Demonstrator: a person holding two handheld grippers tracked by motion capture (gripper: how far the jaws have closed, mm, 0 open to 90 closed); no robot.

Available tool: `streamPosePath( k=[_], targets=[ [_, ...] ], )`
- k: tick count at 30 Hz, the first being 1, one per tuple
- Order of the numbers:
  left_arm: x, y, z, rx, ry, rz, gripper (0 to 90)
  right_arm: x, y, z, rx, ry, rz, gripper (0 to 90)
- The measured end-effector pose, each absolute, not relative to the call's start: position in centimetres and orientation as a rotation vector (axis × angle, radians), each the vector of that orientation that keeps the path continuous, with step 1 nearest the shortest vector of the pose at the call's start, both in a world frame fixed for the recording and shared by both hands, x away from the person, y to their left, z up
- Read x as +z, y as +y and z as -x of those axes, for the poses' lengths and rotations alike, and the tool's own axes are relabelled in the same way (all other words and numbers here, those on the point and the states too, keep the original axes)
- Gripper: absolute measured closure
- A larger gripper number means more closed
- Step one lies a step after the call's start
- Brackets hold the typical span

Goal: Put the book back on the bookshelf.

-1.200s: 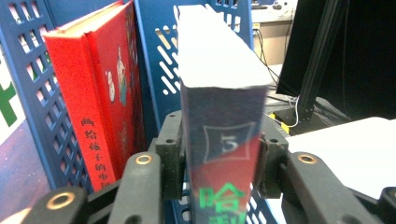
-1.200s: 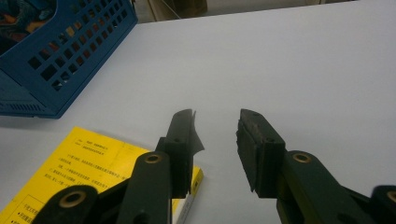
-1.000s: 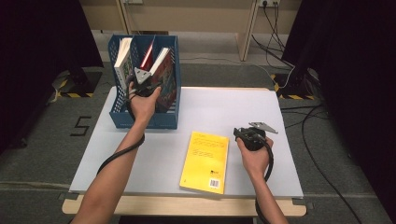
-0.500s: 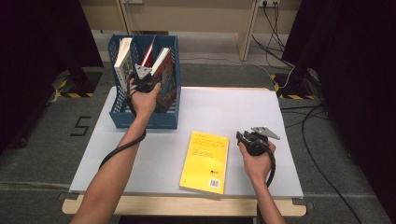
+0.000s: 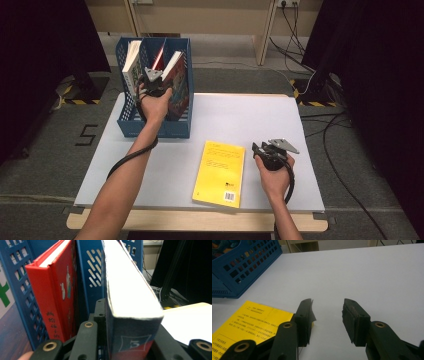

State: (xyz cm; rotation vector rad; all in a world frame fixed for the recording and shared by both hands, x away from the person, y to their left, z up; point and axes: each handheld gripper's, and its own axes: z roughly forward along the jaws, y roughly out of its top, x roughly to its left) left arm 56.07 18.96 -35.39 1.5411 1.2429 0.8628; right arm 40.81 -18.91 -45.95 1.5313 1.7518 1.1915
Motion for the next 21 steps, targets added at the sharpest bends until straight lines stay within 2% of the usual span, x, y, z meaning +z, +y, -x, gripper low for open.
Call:
streamPosePath(
  k=[21],
  targets=[
    [-35.1,18.8,-57.0,0.869,1.226,-1.506,74.3,-46.4,-18.8,-41.0,1.189,1.766,-1.545,60.3]
  ],
)
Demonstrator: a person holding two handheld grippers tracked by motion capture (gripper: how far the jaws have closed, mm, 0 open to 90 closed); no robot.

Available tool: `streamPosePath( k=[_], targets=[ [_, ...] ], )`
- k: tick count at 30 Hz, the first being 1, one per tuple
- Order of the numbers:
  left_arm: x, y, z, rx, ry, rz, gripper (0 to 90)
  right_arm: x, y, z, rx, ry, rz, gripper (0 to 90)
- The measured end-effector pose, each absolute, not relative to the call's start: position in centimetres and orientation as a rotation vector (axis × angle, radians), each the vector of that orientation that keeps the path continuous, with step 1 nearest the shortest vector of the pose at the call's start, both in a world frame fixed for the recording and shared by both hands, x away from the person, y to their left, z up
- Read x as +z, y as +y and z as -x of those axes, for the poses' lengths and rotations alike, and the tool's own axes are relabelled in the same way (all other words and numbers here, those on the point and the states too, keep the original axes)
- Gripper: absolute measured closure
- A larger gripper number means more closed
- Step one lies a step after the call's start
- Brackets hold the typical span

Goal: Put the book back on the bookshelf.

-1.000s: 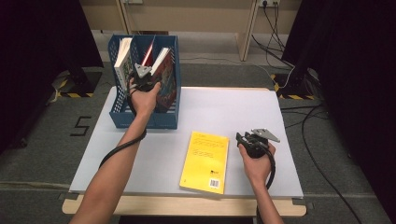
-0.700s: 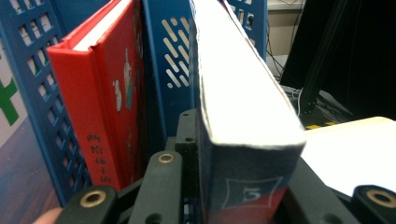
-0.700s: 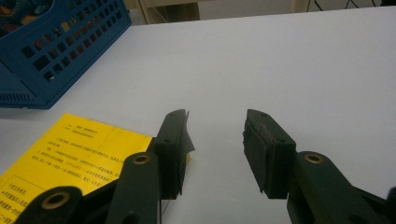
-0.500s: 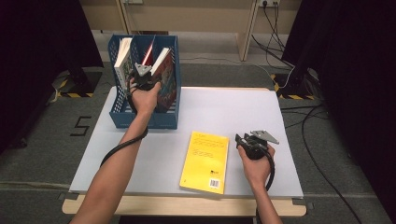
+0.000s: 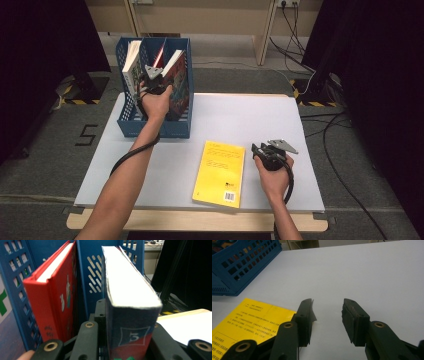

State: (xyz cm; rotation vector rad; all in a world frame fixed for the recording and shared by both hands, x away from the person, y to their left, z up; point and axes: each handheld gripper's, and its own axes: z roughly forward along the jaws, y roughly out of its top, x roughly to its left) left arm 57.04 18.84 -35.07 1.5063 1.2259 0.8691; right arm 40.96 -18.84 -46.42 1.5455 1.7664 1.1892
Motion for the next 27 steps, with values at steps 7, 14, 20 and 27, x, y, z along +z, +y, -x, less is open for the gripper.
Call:
streamPosePath(
  k=[7,14,20,27],
  targets=[
    [-35.0,18.6,-57.5,0.893,1.224,-1.501,74.3,-46.5,-18.8,-40.9,1.196,1.770,-1.537,60.6],
    [-34.9,18.5,-57.9,0.906,1.229,-1.497,74.3,-46.5,-18.6,-41.0,1.195,1.776,-1.527,60.8],
    [-34.8,18.4,-58.3,0.918,1.227,-1.492,74.3,-46.4,-18.6,-41.0,1.196,1.777,-1.525,60.9],
    [-34.6,18.3,-58.6,0.935,1.230,-1.473,74.2,-46.5,-18.5,-41.0,1.197,1.780,-1.516,61.1]
  ],
)
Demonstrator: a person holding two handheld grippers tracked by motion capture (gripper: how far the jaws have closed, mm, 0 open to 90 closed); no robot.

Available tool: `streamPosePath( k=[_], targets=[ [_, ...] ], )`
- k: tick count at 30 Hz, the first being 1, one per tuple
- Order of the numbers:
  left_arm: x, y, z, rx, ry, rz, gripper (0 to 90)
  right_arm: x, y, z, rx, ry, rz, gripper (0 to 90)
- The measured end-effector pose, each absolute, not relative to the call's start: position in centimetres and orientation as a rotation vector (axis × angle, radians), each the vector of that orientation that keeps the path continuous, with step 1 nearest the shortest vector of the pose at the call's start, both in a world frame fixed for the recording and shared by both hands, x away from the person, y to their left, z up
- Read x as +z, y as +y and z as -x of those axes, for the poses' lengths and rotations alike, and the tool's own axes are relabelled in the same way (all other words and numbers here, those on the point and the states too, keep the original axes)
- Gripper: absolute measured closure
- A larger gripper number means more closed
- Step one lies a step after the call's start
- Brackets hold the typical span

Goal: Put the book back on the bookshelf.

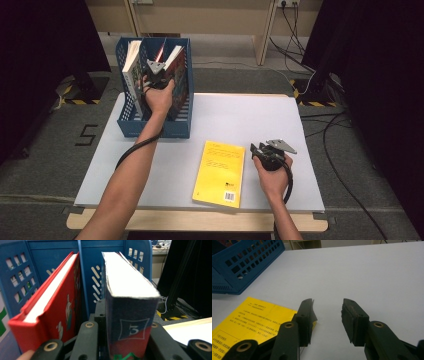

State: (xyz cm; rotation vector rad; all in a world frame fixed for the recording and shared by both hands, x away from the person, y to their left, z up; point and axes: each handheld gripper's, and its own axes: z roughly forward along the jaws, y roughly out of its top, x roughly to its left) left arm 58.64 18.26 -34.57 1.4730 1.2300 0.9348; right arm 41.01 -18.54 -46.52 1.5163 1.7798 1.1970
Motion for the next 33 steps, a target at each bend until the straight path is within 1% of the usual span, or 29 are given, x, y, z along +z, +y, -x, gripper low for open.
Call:
streamPosePath(
  k=[8,19,27,33],
  targets=[
    [-34.7,17.9,-58.7,0.965,1.243,-1.451,74.2,-46.6,-18.3,-41.0,1.194,1.787,-1.516,61.1],
    [-35.8,17.7,-59.0,1.029,1.279,-1.391,74.1,-46.9,-18.3,-41.0,1.191,1.794,-1.517,61.4],
    [-36.3,17.3,-58.9,1.060,1.277,-1.398,73.3,-47.0,-18.0,-41.0,1.194,1.806,-1.514,61.4],
    [-36.4,17.7,-58.2,1.020,1.280,-1.393,71.0,-47.0,-18.0,-40.8,1.193,1.809,-1.515,61.3]
  ],
)
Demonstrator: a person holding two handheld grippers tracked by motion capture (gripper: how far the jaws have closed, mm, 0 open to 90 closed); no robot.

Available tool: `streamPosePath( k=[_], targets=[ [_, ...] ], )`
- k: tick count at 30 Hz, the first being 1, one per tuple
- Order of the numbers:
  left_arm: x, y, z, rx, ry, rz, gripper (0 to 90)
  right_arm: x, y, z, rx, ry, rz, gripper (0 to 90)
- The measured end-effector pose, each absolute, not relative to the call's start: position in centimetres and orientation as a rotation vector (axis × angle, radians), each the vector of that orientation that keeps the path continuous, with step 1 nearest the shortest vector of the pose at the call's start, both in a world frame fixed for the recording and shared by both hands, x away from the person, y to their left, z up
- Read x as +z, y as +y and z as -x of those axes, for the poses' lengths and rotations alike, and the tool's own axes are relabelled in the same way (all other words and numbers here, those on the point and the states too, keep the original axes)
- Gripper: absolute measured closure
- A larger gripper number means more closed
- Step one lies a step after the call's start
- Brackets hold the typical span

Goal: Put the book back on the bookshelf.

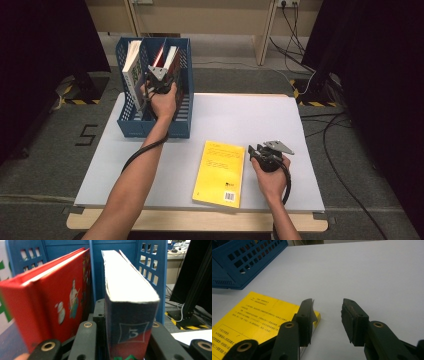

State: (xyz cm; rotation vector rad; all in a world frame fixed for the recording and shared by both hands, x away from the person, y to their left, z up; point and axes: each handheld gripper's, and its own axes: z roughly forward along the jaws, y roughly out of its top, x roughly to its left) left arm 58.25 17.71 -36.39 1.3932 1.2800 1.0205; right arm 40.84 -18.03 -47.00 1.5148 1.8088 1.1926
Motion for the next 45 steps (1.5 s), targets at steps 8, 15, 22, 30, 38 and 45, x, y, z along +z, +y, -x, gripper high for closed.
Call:
streamPosePath(
  k=[8,15,22,30,38,45],
  targets=[
    [-35.7,18.3,-55.7,0.994,1.249,-1.420,66.4,-47.0,-18.1,-40.7,1.193,1.810,-1.511,61.1],
    [-35.9,18.6,-54.1,0.981,1.247,-1.435,72.1,-46.9,-17.9,-40.5,1.194,1.813,-1.508,61.0],
    [-35.8,18.1,-54.6,1.000,1.251,-1.438,73.4,-47.0,-17.8,-40.4,1.193,1.812,-1.516,61.0],
    [-35.6,18.0,-55.3,1.011,1.261,-1.434,73.3,-46.9,-17.9,-40.5,1.191,1.815,-1.513,61.0],
    [-35.7,18.6,-55.3,0.997,1.291,-1.419,71.5,-46.9,-17.9,-40.6,1.190,1.815,-1.509,60.4],
    [-36.2,18.9,-55.1,0.936,1.294,-1.418,62.3,-46.7,-18.1,-40.7,1.184,1.813,-1.516,57.8]
  ],
)
